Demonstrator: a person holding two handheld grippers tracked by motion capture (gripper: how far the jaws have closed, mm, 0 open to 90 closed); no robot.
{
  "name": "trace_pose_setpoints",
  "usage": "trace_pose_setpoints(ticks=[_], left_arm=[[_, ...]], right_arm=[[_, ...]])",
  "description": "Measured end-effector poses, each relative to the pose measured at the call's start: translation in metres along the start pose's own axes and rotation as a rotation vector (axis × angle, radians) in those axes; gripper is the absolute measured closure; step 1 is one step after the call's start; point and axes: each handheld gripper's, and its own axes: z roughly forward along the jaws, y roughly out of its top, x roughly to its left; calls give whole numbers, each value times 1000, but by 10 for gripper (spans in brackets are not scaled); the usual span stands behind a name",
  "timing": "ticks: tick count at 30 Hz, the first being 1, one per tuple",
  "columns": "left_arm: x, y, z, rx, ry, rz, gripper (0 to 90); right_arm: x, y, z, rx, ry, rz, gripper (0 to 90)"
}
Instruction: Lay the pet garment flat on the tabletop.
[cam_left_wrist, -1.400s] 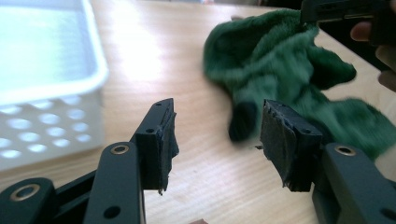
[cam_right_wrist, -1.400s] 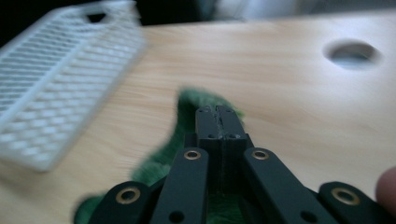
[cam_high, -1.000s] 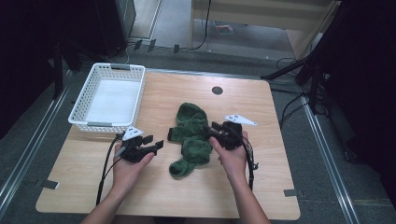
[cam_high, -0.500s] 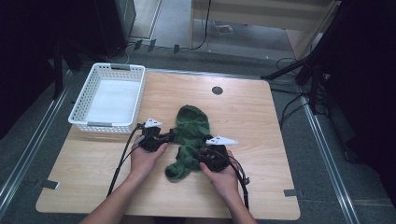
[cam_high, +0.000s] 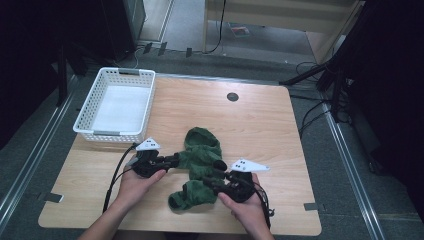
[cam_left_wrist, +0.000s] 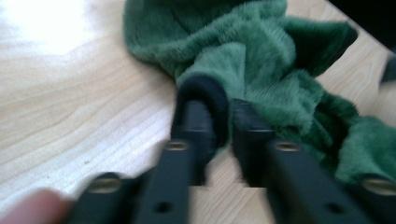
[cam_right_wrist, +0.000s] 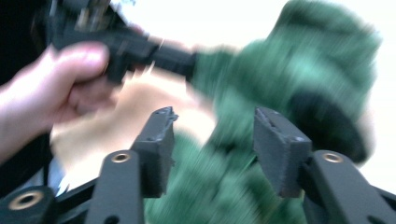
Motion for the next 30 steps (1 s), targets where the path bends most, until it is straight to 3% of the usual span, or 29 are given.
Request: trace_pose_setpoints(ticks=[3,5,6,9,11,12,14,15,16,17,19,21,23,26,28,30], left_arm=[[4,11,2,-54,3,-59,526],[7,22,9,-60,39,-97,495],[9,25,14,-53,54,-107,477],[14,34,35,6,105,-157,440],[17,36,49,41,151,-167,425],[17,36,55,46,163,-176,419],[16,33,63,70,181,-157,424],[12,31,66,85,207,-122,461],[8,28,69,104,223,-62,553],[5,27,70,114,223,-30,650],[2,25,68,113,241,5,837],[3,26,66,111,263,6,859],[8,28,62,93,241,-16,806],[19,33,52,0,208,-89,590],[26,38,50,-39,199,-145,535],[32,45,53,-41,206,-181,517]], right_arm=[[-8,22,2,-52,-95,-25,471],[-18,39,16,-40,-204,-77,470],[-25,46,25,-25,-233,-71,465],[-47,59,54,22,-275,-14,458],[-56,63,70,71,-292,-22,474],[-60,64,77,92,-292,-29,526],[-67,62,85,125,-340,-36,643],[-71,60,86,132,-357,-27,724],[-76,58,85,128,-363,-7,770],[-83,55,82,117,-380,17,807],[-98,48,75,124,-412,56,838],[-103,46,73,129,-429,61,833],[-112,43,66,129,-441,89,752],[-118,47,53,57,-358,129,675],[-116,53,49,21,-338,125,657],[-113,62,51,12,-323,120,638]])
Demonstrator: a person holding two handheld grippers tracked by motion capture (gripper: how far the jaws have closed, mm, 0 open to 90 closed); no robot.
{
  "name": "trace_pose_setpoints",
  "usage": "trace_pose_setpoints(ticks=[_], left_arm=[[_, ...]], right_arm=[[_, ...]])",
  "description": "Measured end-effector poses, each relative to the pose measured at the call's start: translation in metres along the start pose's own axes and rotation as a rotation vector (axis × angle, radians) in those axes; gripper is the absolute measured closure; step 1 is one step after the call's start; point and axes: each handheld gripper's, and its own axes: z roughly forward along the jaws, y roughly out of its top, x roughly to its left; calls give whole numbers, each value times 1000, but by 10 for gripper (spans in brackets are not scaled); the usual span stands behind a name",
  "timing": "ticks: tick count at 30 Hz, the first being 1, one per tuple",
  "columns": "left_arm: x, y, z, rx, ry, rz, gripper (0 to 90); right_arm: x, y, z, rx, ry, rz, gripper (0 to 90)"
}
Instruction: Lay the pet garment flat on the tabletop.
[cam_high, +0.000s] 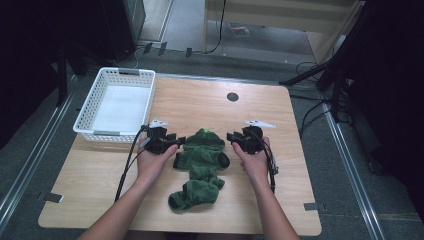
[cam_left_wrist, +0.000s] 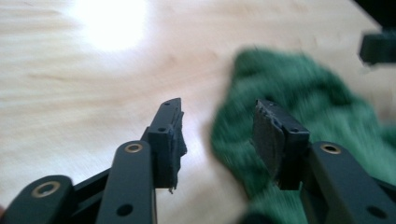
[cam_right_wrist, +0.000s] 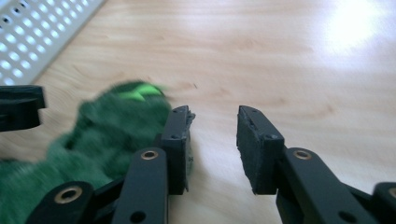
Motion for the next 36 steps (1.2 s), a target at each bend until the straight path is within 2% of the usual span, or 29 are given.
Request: trace_pose_setpoints(ticks=[3,6,7,9,11,12,13,16,18,19,21,23,24,26,28,30,31,32,34,36], left_arm=[[-1,9,16,37,-10,-29,520],[0,13,27,46,-8,-54,537],[0,13,30,42,3,-29,541],[-2,10,34,61,8,-3,541],[-8,6,37,81,14,48,541],[-12,3,38,90,32,96,542],[-15,1,38,87,42,114,552],[-21,-2,37,103,58,158,568],[-27,-6,36,102,74,209,588],[-30,-9,36,100,97,251,608],[-33,-10,36,108,118,293,720],[-33,-10,35,112,100,291,860],[-33,-10,35,111,105,294,888],[-34,-8,34,90,122,305,899],[-34,-5,30,40,137,311,900],[-34,1,25,-27,159,315,900],[-34,4,25,-62,173,311,900],[-34,7,26,-71,184,315,900],[-33,12,35,-66,206,319,900],[-30,14,45,-23,212,306,874]], right_arm=[[8,9,11,4,12,0,593],[10,8,29,60,22,33,580],[11,6,33,79,22,33,579],[13,2,40,114,4,15,574],[15,-4,44,133,-4,-12,576],[15,-5,44,140,-10,-21,585],[14,-7,44,149,-17,-34,601],[13,-10,43,148,-12,-55,612],[16,-11,41,156,7,-83,615],[17,-13,41,157,15,-97,631],[21,-20,39,139,22,-149,715],[23,-23,37,132,-11,-181,819],[23,-23,36,138,-7,-184,856],[23,-22,34,132,-21,-189,882],[22,-18,30,87,-42,-197,887],[20,-9,22,-8,-45,-209,888],[21,-5,20,-34,-49,-211,888],[21,0,18,-80,-53,-224,888],[23,7,19,-110,-79,-247,887],[21,10,32,-51,-107,-239,855]])
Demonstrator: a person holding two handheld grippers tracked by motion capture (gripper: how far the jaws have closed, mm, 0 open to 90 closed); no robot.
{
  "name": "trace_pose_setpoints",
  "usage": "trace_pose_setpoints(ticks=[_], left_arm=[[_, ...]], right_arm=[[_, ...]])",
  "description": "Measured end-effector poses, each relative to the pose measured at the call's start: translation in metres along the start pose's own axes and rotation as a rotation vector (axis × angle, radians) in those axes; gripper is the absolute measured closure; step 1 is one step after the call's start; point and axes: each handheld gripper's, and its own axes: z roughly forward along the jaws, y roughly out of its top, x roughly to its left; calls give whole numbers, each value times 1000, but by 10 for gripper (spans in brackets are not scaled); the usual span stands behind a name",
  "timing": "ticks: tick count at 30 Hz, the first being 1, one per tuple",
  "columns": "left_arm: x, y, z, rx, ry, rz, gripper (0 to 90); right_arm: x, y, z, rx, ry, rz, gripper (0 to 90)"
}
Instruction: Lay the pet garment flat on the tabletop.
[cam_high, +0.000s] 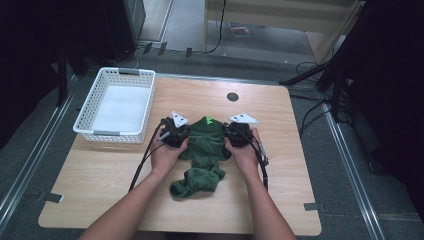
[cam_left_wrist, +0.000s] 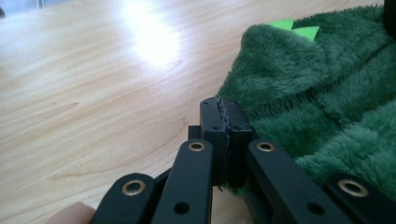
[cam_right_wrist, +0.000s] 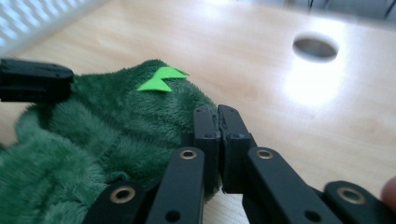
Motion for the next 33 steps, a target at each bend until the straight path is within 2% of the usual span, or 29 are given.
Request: trace_pose_setpoints(ticks=[1,2,3,4,6,7,10,12,13,15,17,20,22,23,24,25,28,31,33], left_arm=[[2,0,3,4,5,-11,814],[6,0,3,-4,-7,-44,723],[9,0,1,-9,-30,-72,664],[13,-1,-4,-31,-61,-97,615],[17,-2,-17,-63,-88,-114,556],[18,-4,-23,-69,-109,-122,540],[18,-10,-37,-58,-165,-138,525],[17,-16,-44,-42,-190,-168,526],[17,-20,-47,-27,-192,-181,527],[18,-28,-54,-28,-186,-224,556],[17,-35,-56,-14,-211,-255,584],[11,-43,-50,42,-234,-250,583],[7,-46,-44,78,-252,-242,564],[4,-47,-39,103,-253,-212,565],[2,-49,-39,99,-249,-186,591],[1,-48,-39,105,-243,-172,643],[3,-46,-42,101,-247,-152,806],[7,-44,-44,98,-220,-130,849],[7,-43,-43,111,-191,-101,860]], right_arm=[[-2,-1,6,37,3,16,783],[-4,-3,12,72,-6,37,700],[-9,-5,12,85,-27,56,666],[-12,-6,9,75,-20,81,639],[-19,-7,-5,5,48,155,605],[-20,-8,-16,-16,78,165,603],[-16,-15,-38,-23,126,131,620],[-11,-24,-51,-16,155,119,648],[-8,-29,-57,-12,174,112,660],[-1,-40,-66,-14,204,107,677],[3,-48,-68,-8,229,105,679],[7,-57,-58,34,226,112,643],[7,-59,-51,49,235,146,610],[8,-59,-48,57,249,164,595],[10,-60,-44,70,259,169,594],[12,-60,-42,81,266,167,622],[14,-61,-44,70,248,160,790],[6,-60,-49,57,223,200,841],[0,-64,-48,78,192,211,848]])
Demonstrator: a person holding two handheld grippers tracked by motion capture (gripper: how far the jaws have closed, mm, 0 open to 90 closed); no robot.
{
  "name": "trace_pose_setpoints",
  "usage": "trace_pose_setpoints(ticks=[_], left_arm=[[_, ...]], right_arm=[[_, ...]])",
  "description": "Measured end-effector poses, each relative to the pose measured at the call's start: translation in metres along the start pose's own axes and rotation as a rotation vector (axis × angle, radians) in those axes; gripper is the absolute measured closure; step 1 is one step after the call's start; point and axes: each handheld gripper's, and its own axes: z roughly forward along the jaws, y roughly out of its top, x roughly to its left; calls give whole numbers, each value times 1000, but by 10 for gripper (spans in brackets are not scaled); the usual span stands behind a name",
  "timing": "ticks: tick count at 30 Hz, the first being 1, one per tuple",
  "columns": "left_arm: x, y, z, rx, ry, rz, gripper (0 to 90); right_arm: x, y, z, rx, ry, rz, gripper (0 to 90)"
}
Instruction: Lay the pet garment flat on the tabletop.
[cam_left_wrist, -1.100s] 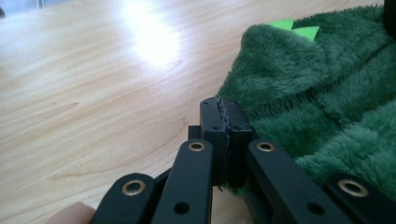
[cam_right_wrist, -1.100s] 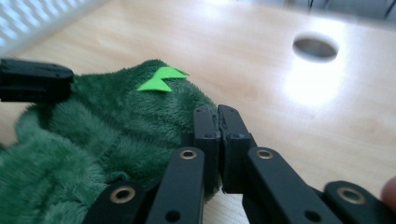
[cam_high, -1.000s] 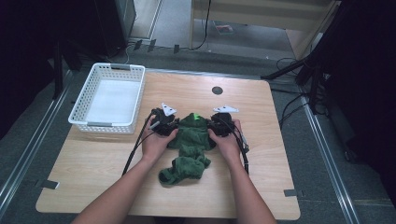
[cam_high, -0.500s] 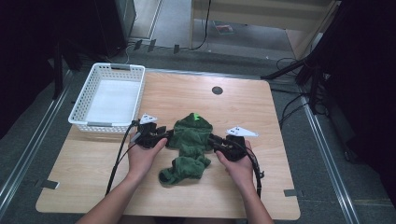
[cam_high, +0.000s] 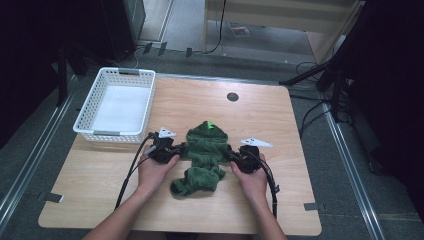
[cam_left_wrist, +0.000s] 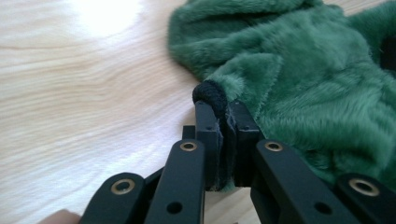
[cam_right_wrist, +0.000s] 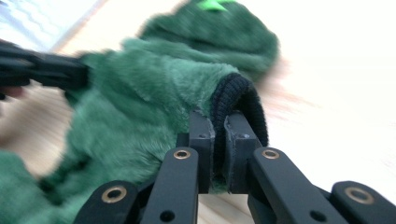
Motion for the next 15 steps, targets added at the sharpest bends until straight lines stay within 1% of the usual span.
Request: trace_pose_setpoints(ticks=[1,2,4,6,7,8,9,10,12,13,14,15], left_arm=[[0,0,1,4,13,17,863],[-1,0,3,5,29,22,864],[-3,0,5,0,40,19,863],[-4,1,4,-8,46,18,838],[-3,1,3,-11,46,13,800],[-2,1,0,-30,49,0,732],[-1,2,-6,-56,67,-17,650],[1,4,-12,-90,74,-30,596],[2,8,-19,-167,55,-60,582],[1,11,-20,-180,45,-56,601],[-3,15,-18,-184,31,-30,622],[-7,18,-14,-176,16,-11,643]], right_arm=[[-2,-2,2,13,-10,-6,849],[-3,-3,4,23,-16,-8,849],[-3,-5,7,27,-26,-14,837],[-2,-3,6,12,-53,-16,769],[-2,-2,3,-3,-64,-8,721],[-3,-1,0,-15,-63,-1,686],[-4,1,-5,-31,-63,2,665],[-3,4,-14,-64,-73,3,662],[0,11,-26,-130,-74,-5,680],[4,15,-27,-147,-70,-21,687],[7,19,-27,-152,-62,-30,687],[13,23,-22,-155,-41,-53,687]])
